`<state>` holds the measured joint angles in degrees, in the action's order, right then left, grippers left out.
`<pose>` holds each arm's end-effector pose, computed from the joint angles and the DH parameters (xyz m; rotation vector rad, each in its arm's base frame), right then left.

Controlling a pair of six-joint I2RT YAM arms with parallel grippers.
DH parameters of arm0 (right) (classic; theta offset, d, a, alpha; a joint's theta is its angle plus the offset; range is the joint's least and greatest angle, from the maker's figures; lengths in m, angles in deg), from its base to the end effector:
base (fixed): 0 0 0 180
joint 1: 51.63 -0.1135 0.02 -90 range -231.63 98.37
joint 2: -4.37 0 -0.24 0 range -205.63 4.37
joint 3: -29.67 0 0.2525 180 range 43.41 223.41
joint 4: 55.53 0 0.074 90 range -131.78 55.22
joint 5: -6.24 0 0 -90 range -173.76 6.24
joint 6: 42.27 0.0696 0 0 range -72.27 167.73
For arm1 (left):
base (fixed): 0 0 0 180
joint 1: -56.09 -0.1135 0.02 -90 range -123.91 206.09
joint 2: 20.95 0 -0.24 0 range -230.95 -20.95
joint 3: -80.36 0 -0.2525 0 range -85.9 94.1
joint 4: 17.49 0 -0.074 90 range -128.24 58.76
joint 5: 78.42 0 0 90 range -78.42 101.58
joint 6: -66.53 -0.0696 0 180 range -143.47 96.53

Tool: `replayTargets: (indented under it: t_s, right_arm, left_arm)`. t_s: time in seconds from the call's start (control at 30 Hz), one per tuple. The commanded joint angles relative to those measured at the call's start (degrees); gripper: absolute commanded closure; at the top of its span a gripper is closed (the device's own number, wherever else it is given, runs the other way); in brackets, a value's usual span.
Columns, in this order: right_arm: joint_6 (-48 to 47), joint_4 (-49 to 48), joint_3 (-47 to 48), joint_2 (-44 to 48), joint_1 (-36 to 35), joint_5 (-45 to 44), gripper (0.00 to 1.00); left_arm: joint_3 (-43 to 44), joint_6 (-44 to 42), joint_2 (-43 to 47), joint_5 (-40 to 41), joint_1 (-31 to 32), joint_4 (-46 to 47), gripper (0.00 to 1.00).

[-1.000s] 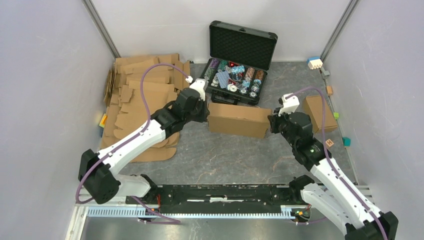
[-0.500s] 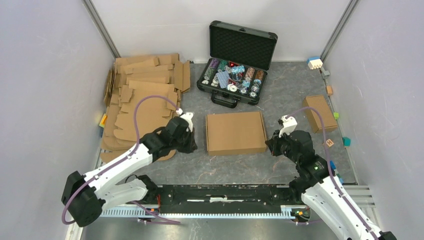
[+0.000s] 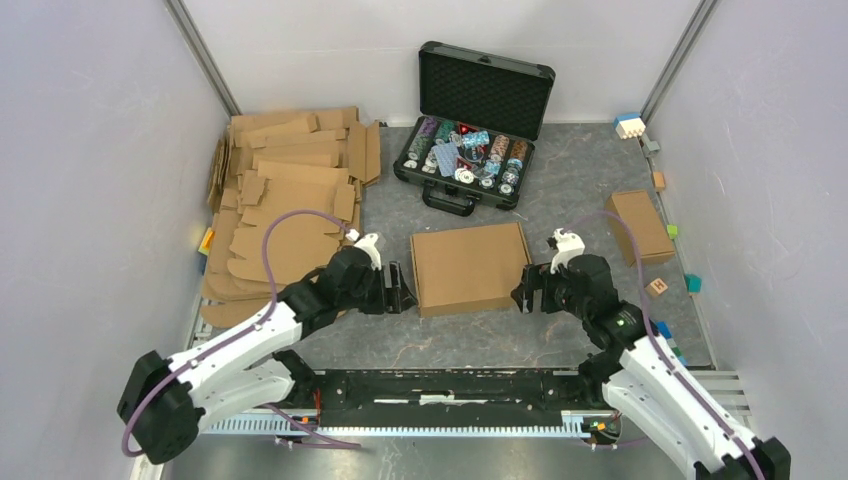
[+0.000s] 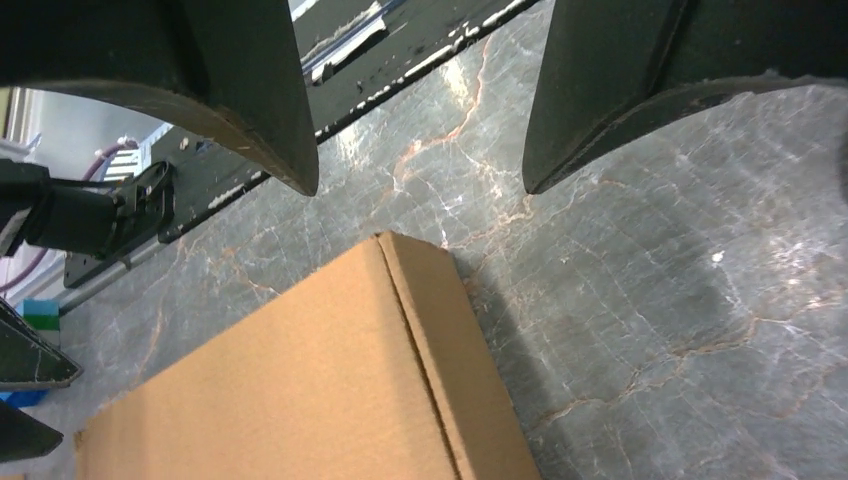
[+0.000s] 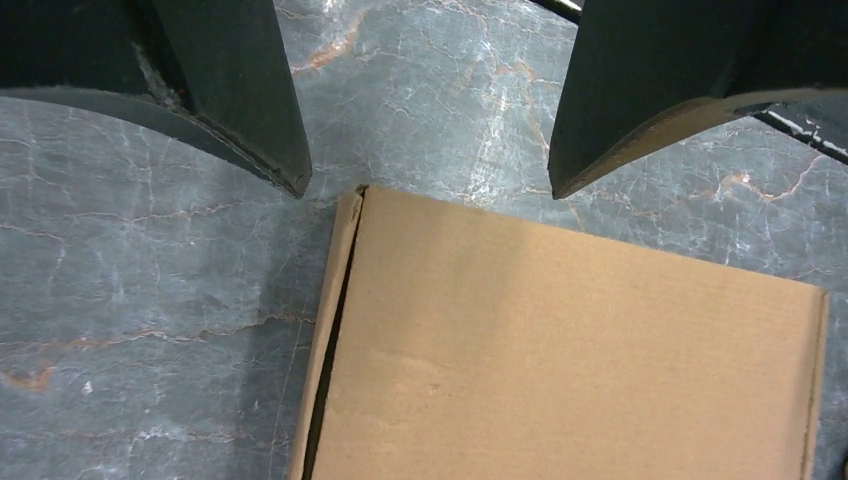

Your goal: Fold the paper box

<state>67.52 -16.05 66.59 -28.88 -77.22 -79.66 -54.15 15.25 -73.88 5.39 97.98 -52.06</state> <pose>0.1670 0.0855 0.1773 -0.1545 2.2377 0.5167 0.1678 -0.1606 0.1765 0.1266 2.4462 -0.8060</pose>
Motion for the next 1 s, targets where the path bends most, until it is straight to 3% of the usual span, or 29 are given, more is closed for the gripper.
replayTargets:
  t_s: [0.0,0.2,0.47,0.63,0.73,0.87,0.97]
  right_arm:
    - [1.6,-9.0,2.2,-4.9,0.6,-1.1,0.08]
    - [2.3,-16.3,1.5,-10.4,6.4,-1.4,0.11]
    - [9.9,-32.7,-5.8,-18.9,17.3,19.1,0.05]
    - [8.6,-33.5,-6.8,-20.0,17.8,20.0,0.05]
    - [7.5,-32.3,-6.8,-18.9,17.9,19.8,0.05]
    - [6.4,-29.9,-5.6,-17.7,18.2,19.5,0.05]
    - [5.9,-29.4,-5.2,-16.5,19.0,19.9,0.05]
  left_arm:
    - [-1.8,7.0,-4.1,0.7,-0.1,14.1,0.17]
    - [0.2,5.6,-9.3,5.9,-0.1,16.5,0.16]
    - [-0.5,5.5,-16.8,3.1,-2.5,22.9,0.2]
    - [-1.9,6.0,-20.7,-0.7,-5.3,27.9,0.29]
    - [-1.3,5.8,-23.0,-2.8,-5.7,29.2,0.39]
    - [-2.5,6.6,-24.3,-5.8,-7.0,31.4,0.67]
    - [-5.3,7.8,-24.7,-10.2,-8.6,35.4,0.77]
